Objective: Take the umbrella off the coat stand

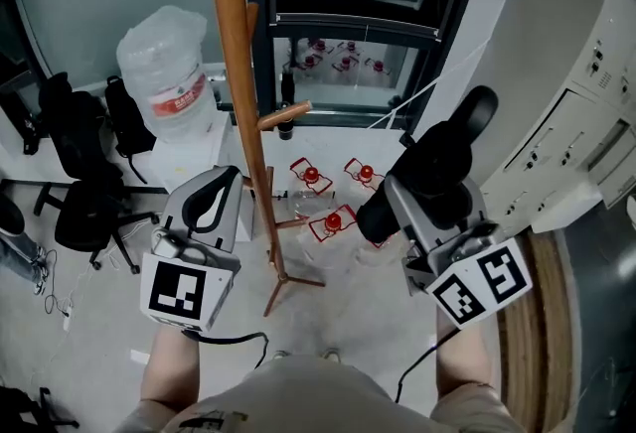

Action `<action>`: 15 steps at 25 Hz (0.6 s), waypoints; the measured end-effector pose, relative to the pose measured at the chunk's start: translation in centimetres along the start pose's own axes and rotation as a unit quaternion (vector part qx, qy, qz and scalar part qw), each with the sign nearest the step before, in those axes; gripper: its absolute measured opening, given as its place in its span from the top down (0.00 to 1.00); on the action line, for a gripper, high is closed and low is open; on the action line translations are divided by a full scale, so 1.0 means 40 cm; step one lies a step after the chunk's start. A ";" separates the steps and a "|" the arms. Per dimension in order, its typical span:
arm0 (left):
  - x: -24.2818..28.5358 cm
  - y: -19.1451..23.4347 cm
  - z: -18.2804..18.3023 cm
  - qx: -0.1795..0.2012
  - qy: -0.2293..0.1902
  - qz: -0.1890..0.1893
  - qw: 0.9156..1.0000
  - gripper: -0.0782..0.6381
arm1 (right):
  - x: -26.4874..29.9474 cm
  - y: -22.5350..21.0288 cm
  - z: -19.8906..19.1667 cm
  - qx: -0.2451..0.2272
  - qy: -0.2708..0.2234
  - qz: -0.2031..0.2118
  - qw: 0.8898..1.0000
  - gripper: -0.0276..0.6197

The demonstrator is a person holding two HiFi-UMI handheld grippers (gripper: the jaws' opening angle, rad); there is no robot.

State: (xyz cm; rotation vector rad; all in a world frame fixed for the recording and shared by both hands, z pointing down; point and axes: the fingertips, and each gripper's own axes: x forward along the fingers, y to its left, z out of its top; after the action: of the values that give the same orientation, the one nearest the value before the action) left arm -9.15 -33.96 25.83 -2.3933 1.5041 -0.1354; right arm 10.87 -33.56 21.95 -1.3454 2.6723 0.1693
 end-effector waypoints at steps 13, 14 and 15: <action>-0.076 -0.065 -0.049 -0.020 0.030 -0.016 0.999 0.88 | -0.108 0.046 -0.119 0.008 0.041 -0.018 0.999 0.56; -0.082 -0.070 -0.058 -0.022 0.035 -0.016 0.999 0.88 | -0.115 0.047 -0.132 0.011 0.047 -0.019 0.999 0.56; -0.088 -0.074 -0.066 -0.024 0.038 -0.016 0.999 0.88 | -0.122 0.048 -0.144 0.015 0.053 -0.020 0.998 0.56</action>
State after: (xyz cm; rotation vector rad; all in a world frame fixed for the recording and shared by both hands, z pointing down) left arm -8.79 -30.19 29.53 -2.4768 1.5181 -0.2019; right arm 11.74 -29.51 28.55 -1.4357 2.7200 0.0555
